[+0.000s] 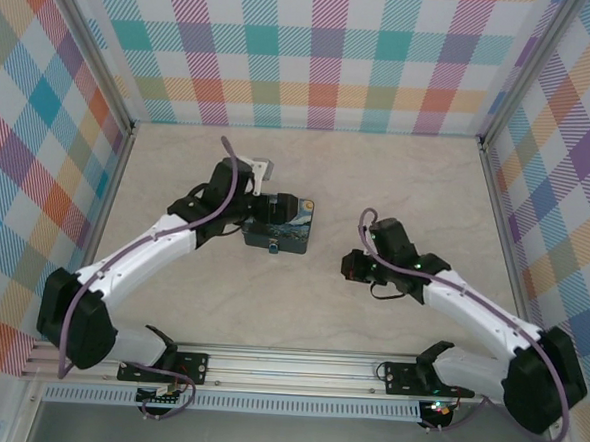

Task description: Unlock the padlock with the key

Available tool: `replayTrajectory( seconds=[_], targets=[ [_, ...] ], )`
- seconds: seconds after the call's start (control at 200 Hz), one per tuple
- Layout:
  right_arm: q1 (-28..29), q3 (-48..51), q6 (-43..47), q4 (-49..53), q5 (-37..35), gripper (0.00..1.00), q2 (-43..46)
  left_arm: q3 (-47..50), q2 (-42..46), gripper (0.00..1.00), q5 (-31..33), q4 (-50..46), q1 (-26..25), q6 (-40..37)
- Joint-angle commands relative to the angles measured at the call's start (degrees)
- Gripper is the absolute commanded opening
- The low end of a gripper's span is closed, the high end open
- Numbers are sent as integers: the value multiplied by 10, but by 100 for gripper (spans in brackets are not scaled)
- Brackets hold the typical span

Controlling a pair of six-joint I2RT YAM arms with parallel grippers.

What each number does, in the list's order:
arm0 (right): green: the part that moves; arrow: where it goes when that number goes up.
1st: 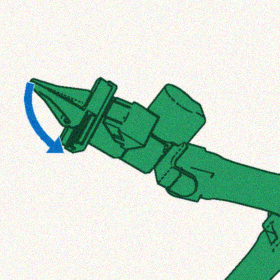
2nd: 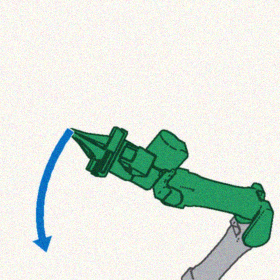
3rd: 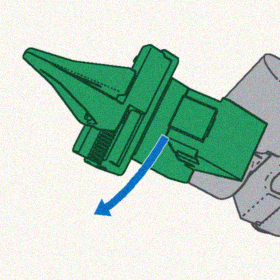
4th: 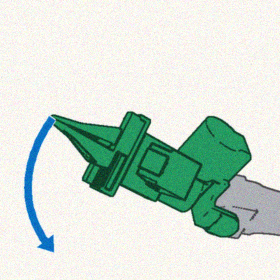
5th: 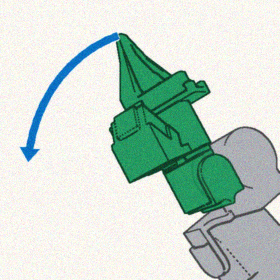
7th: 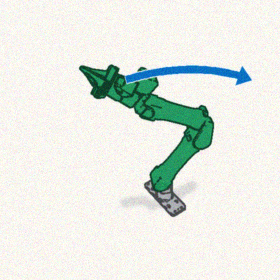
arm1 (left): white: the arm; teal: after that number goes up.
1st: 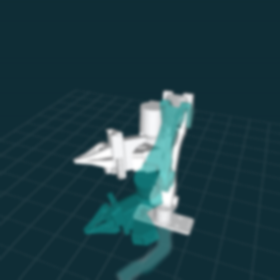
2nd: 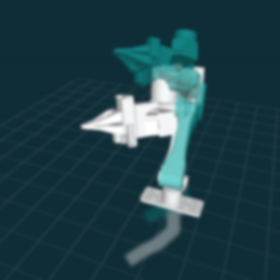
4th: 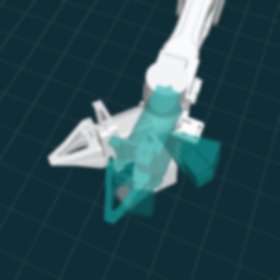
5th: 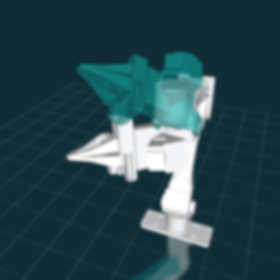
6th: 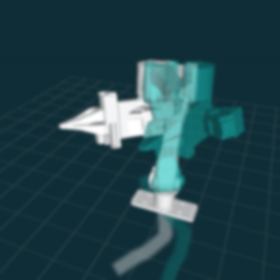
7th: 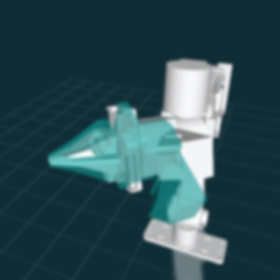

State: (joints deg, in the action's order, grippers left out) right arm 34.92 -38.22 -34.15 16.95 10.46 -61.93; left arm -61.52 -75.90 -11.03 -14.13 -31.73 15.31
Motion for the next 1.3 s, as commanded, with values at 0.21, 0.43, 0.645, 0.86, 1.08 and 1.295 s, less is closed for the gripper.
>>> replayTrajectory(
  seconds=[0.21,0.43,0.645,0.86,1.08,1.295],
  targets=[
    [2,2,147,-229,189,0,39,72,96,91,-253,185,4,-9],
    [2,-4,166,-286,253,0,26,71,76,70,-363,228,4,21],
    [2,-23,161,-306,262,0,9,58,38,55,-428,239,3,39],
    [2,-37,148,-332,261,0,-5,50,13,46,-463,221,-3,33],
    [2,-50,147,-337,270,0,-19,50,8,30,-459,216,-4,26],
    [2,-48,141,-334,273,0,-22,49,13,2,-444,212,-4,22]
  ],
)
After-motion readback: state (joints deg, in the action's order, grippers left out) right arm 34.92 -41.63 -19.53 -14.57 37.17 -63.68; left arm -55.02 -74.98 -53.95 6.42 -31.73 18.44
